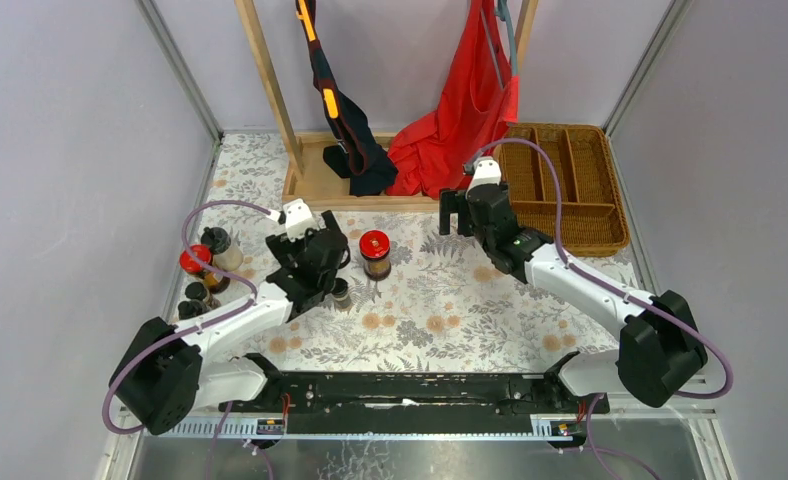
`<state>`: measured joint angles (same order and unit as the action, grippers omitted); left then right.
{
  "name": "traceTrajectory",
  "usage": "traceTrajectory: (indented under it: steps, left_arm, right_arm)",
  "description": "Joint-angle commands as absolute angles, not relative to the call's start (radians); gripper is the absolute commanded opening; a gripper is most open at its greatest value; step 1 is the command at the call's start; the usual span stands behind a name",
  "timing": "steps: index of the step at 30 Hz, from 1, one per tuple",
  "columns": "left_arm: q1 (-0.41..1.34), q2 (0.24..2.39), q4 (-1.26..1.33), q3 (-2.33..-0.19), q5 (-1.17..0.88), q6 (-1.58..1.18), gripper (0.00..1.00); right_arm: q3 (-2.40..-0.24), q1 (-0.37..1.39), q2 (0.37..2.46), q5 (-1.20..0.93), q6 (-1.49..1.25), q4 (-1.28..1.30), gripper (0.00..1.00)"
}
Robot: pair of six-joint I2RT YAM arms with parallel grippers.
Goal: Organize the condiment bottles
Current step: Pick up the bottle from the center of the board.
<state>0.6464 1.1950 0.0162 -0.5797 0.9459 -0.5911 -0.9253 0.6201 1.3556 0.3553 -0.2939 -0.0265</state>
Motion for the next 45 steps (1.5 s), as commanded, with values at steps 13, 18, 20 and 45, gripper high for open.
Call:
traceTrajectory:
  steps: [13,18,20,45]
  left_arm:
    - [0.651,1.131,0.082,-0.569,0.977,-0.585,1.00]
    - [0.652,1.154,0.089,-0.577,0.966,-0.578,1.00]
    - [0.652,1.176,0.083,-0.585,0.967,-0.583,1.00]
    - [0.655,1.566,-0.485,-1.510,0.947,-0.353,1.00]
  right_arm:
    - [-0.937,0.627,1.343,0.155,-0.325,-0.132,0.99]
    - [-0.973,0.641,1.360,0.112,-0.272,-0.089,0.97]
    - [-0.976,0.646,1.357,0.107,-0.267,-0.076,0.98]
    - [-0.900,0.659,1.316,0.107,-0.350,-0.040,0.98]
